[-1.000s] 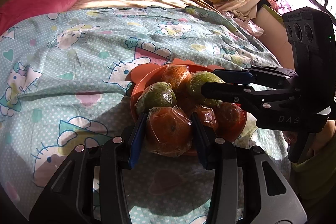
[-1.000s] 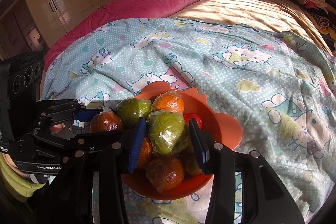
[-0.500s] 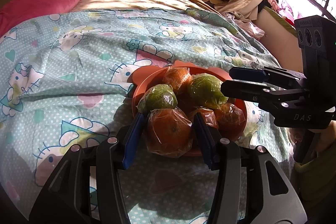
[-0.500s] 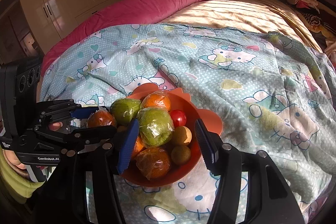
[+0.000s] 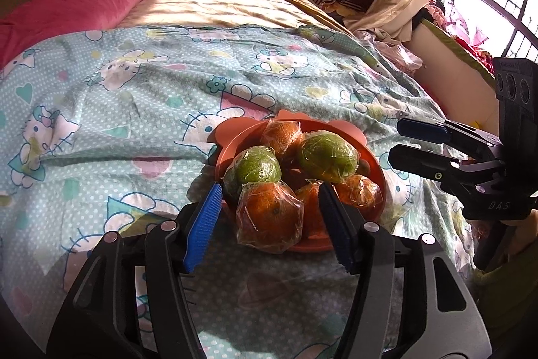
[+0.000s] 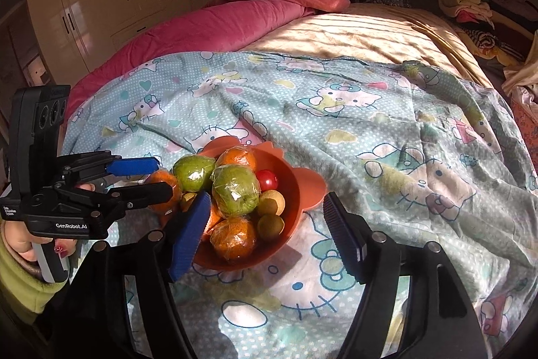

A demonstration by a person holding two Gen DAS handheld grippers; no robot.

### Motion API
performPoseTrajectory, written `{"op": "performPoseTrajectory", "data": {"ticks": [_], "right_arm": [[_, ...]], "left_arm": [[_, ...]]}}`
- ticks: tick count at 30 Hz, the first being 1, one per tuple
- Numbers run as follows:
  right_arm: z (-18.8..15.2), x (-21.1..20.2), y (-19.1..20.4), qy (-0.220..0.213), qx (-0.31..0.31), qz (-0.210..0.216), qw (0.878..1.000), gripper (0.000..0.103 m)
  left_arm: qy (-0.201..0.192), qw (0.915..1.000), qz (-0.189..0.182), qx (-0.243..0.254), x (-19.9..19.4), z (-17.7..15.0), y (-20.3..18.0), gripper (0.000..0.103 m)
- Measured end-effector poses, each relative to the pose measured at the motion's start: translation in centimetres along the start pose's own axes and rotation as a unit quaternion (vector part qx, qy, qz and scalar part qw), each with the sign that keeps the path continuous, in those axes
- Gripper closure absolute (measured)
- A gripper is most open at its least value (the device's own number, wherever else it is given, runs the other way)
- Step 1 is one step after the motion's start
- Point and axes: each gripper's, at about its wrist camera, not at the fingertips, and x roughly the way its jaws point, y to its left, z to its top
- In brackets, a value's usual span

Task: Organize fruits

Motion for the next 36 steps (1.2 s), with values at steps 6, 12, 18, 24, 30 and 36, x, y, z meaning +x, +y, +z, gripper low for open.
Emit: {"op": "performPoseTrajectory", "data": {"ticks": [6, 12, 18, 24, 30, 36], "right_arm": [[-0.6, -1.2, 1.0, -0.012, -0.011, -0.018, 1.000, 0.026], [-1.8, -3.3, 2.9, -0.037, -0.027, -0.044, 0.998, 0.012], [-3.5, -5.6, 4.0, -0.060, -0.026, -0.058, 0.996, 0.008], [-6.0, -7.4, 4.2, -0.075, -0.016, -0.076, 0.994, 0.005], [-8.1, -8.4, 4.6, -0.074, -0.004, -0.087, 0.993, 0.005], [-9.6, -8.6, 5.0, -0.073, 0.013, -0.090, 0.993, 0.005]], "left_arm": [[-0.019, 0.9998, 0.010, 0.001, -1.5, 0.0, -0.2, 0.038], [-0.038, 0.9989, 0.029, 0.003, -3.6, -0.9, -0.7, 0.019], [-0.053, 0.9980, 0.031, -0.016, -5.3, -2.9, -1.4, 0.010], [-0.043, 0.9980, 0.035, -0.031, -6.4, -5.6, -1.4, 0.010], [-0.049, 0.9974, 0.042, -0.031, -7.4, -7.5, -1.8, 0.010], [-0.034, 0.9977, 0.046, -0.036, -7.4, -9.5, -2.4, 0.010]]}}
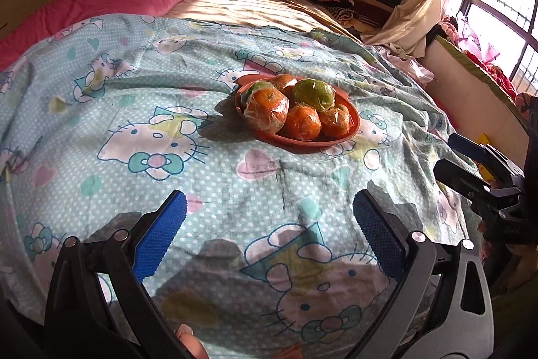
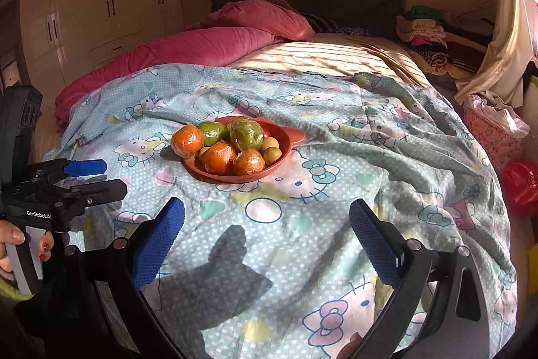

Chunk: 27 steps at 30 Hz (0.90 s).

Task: Organize fruits

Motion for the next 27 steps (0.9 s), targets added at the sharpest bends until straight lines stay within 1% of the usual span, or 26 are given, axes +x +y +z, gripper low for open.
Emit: {"op": "performPoseTrajectory", "data": {"ticks": [5, 11, 19, 27], "right_arm": [[-1.2, 0.3, 0.9, 0.010, -0.002, 0.005, 1.000, 0.005], [-1.8, 0.6, 1.5, 0.013, -0.012, 0.006, 1.000, 0.005], [-2.0, 0.8, 1.4, 0.018, -0.013, 0.007, 1.000, 0.005], [-2.1, 1.0, 1.3, 0.021, -0.011, 0.005, 1.000, 0.005]], "left_arm": [[0.012, 0.9999, 0.010, -0.004, 0.3, -1.6, -0.3, 0.010], [0.001, 0.9998, 0.019, -0.001, 0.1, -1.4, -0.5, 0.010], [0.004, 0.9995, 0.032, 0.009, 0.4, -1.5, -0.9, 0.010], [0.001, 0.9994, 0.035, 0.002, 0.3, -1.3, -0.7, 0.010]]}}
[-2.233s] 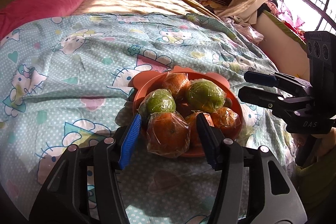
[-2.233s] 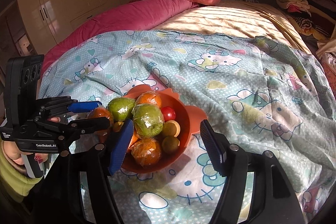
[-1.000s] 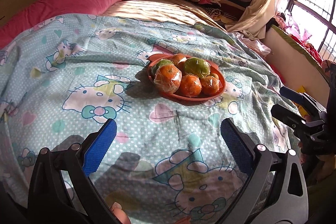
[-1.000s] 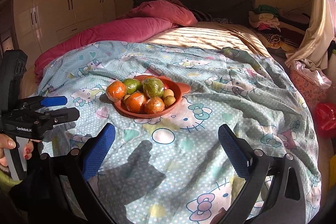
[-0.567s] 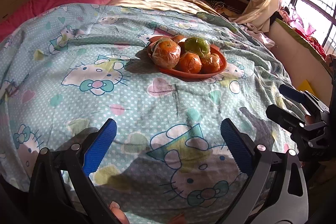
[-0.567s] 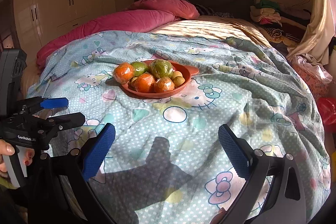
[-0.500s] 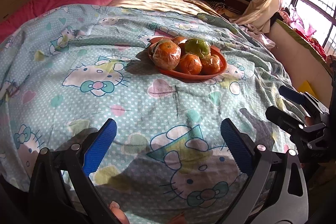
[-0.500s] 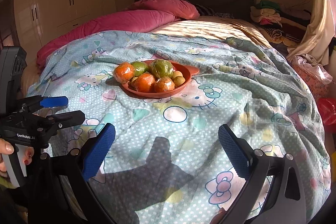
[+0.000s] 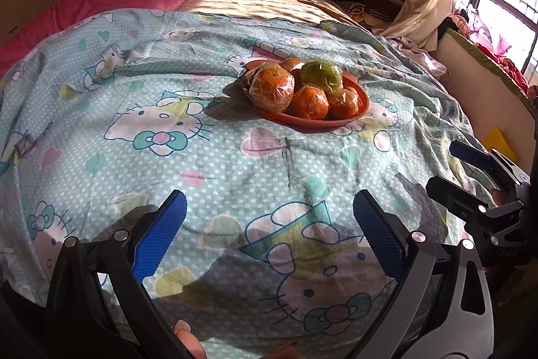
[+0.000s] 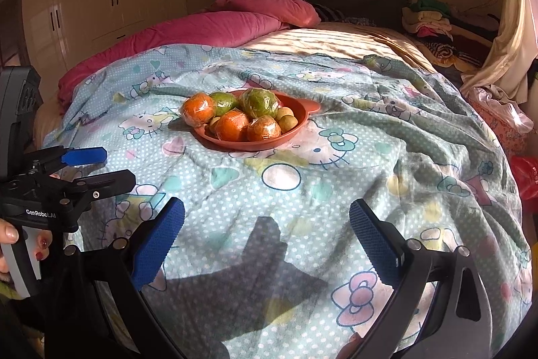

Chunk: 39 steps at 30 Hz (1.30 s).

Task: Organize fruits

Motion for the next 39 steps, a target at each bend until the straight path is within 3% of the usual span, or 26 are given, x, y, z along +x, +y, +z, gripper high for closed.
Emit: {"op": "performPoseTrajectory", "data": {"ticks": [39], "right_arm": [[-0.12, 0.19, 0.07, 0.006, -0.002, 0.003, 1.000, 0.005]], "left_arm": [[-0.002, 1.0000, 0.004, -0.008, -0.19, 0.07, 0.22, 0.010]]}}
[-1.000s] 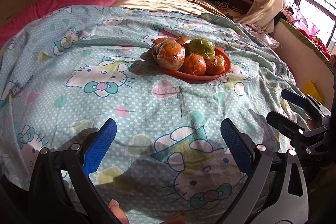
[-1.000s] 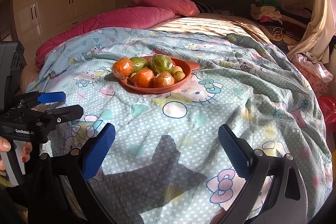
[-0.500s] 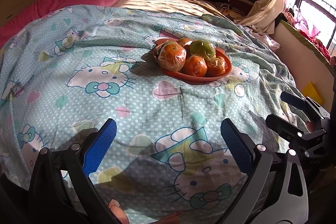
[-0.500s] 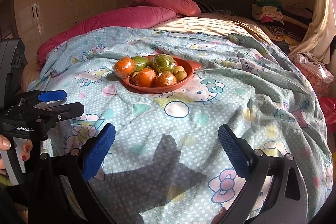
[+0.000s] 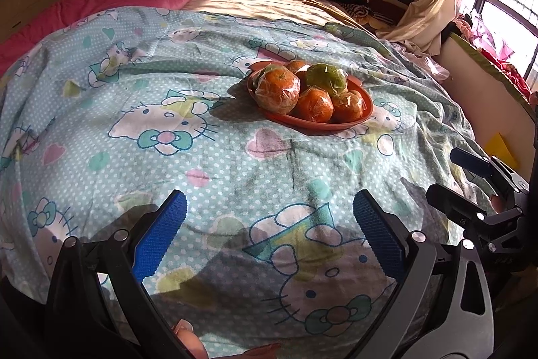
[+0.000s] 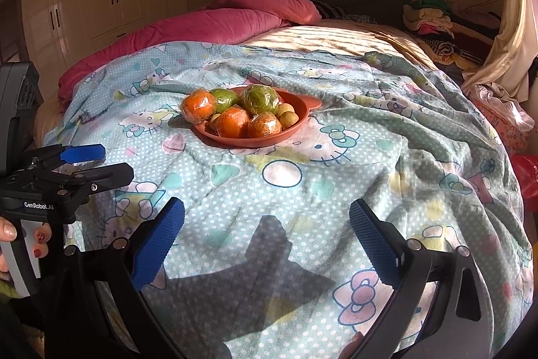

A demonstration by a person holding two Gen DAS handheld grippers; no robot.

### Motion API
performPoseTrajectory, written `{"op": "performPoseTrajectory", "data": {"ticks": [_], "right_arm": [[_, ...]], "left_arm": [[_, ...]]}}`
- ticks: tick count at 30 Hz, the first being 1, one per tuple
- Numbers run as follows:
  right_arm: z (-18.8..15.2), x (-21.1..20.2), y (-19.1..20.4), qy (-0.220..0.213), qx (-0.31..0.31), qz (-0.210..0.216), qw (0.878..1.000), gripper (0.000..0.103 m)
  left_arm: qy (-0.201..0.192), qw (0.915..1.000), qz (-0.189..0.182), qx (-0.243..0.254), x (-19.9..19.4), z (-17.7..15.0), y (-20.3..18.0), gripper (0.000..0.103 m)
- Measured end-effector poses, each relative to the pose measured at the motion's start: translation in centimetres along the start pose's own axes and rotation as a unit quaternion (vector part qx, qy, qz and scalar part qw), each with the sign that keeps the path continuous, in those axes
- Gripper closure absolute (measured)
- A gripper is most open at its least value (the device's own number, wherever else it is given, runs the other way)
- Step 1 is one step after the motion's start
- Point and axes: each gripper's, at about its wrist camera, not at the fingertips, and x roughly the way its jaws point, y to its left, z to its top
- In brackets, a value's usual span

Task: Organize fruits

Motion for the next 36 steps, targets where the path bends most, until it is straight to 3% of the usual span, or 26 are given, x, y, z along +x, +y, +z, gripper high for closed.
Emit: {"op": "performPoseTrajectory", "data": {"ticks": [25, 32, 36], "right_arm": [[-0.4, 0.7, -0.6, 0.009, 0.007, -0.007, 1.000, 0.005], [-0.5, 1.2, -2.1, 0.019, 0.031, -0.014, 0.999, 0.005], [0.1, 1.7, -4.9, 0.027, 0.058, -0.042, 0.997, 0.005]], "left_arm": [[-0.008, 0.9999, -0.008, 0.006, 0.0, 0.3, -0.4, 0.010], [-0.016, 0.9990, 0.030, -0.027, 0.5, 1.5, 2.0, 0.010], [-0.010, 0.9949, 0.089, -0.046, 1.9, 3.4, 5.4, 0.010]]}}
